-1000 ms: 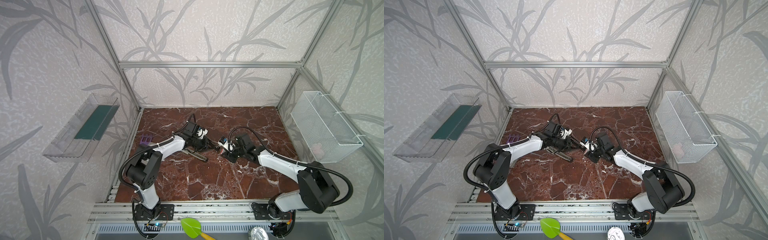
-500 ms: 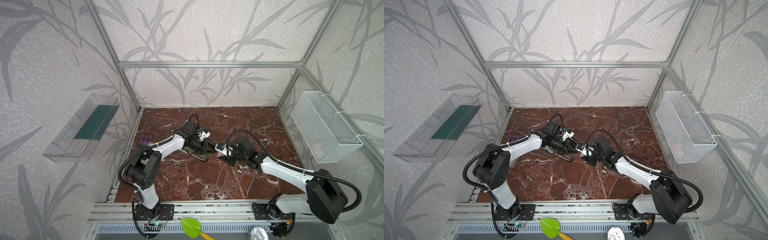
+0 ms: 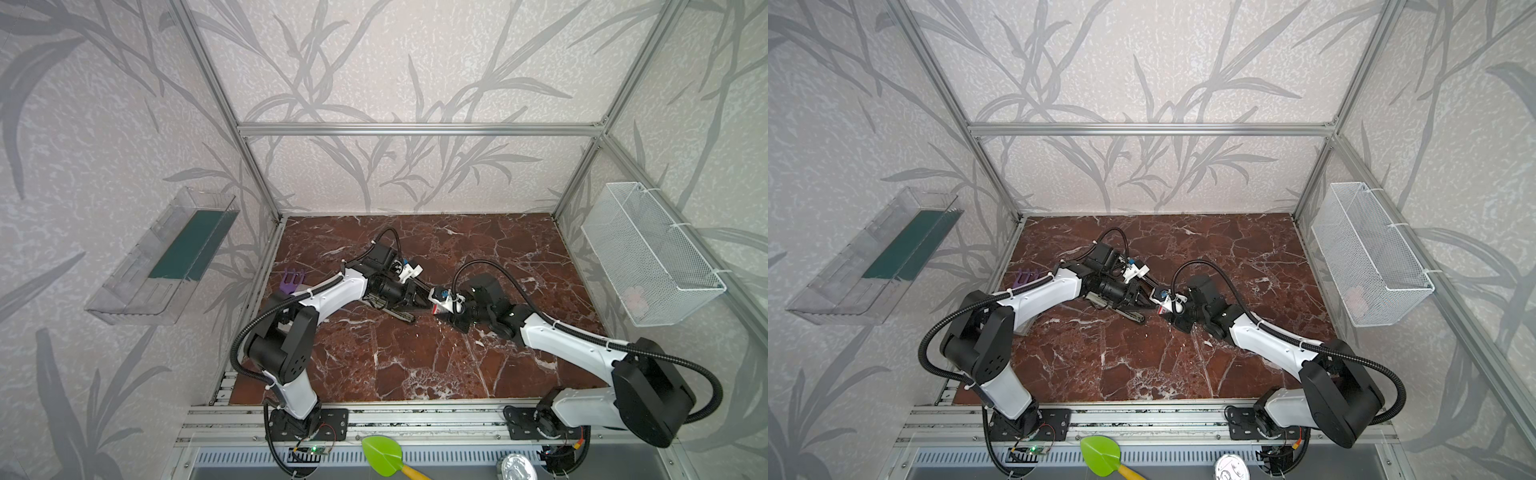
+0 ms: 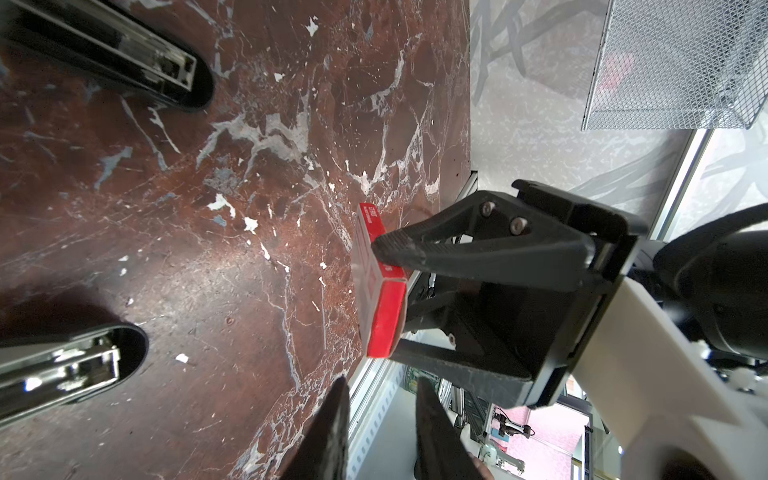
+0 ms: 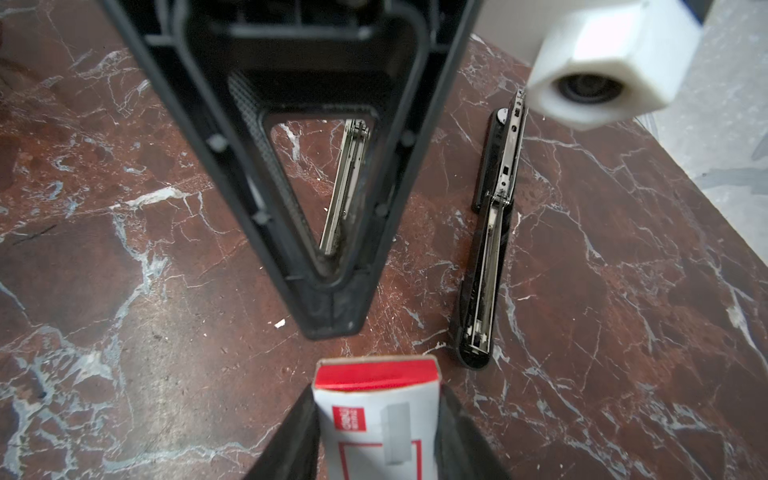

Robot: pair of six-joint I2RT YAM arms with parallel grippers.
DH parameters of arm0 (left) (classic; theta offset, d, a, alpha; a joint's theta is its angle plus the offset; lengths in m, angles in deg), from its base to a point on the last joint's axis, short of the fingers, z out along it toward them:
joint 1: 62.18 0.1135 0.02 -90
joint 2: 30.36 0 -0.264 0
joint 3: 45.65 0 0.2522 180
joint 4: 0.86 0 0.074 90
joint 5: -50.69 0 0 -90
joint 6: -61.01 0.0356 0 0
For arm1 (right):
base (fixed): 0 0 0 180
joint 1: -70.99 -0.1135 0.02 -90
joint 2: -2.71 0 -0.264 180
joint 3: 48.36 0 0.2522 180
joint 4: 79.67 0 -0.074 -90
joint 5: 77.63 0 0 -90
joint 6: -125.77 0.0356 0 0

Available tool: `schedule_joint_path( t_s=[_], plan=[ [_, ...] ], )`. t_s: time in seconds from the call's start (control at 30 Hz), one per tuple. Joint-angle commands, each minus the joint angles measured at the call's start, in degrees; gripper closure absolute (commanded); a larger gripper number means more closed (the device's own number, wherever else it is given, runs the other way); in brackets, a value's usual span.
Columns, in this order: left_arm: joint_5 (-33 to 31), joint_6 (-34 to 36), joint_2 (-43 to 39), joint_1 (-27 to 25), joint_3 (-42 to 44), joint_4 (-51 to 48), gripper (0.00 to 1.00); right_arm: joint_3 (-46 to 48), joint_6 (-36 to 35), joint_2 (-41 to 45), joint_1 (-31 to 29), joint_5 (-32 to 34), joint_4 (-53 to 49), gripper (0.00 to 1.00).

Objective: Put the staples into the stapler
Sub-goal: 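Carry the staple box toward the left gripper, which reaches to meet it, then grip the staple box's end with the left gripper while the right holds it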

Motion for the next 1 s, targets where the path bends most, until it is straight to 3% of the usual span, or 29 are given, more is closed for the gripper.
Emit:
schedule_joint_path(
  t_s=[0.0,0.2,0.53,0.97],
  plan=[
    [0.53,1.15,-0.57,-0.73,-0.64,0.15,0.70,0.08,-0.20,0.90,-0.47,-0.39,1.21,0.56],
    [0.13,0.42,0.79,-1.25,-2.00,1.17,0.70,-0.09,-0.12,1.03,-1.00,-0.35,0.83,0.56],
    [-1.61,0.53,2.28,-1.33,-2.52,0.92,0.83,0.14,0.31,1.35,-1.00,-0.96,1.37,0.56],
    [-1.71,0.61,3.76,-1.59,-3.66,0.67,0.84,0.10,0.76,0.95,-1.08,-1.84,1.74,0.57]
  ],
)
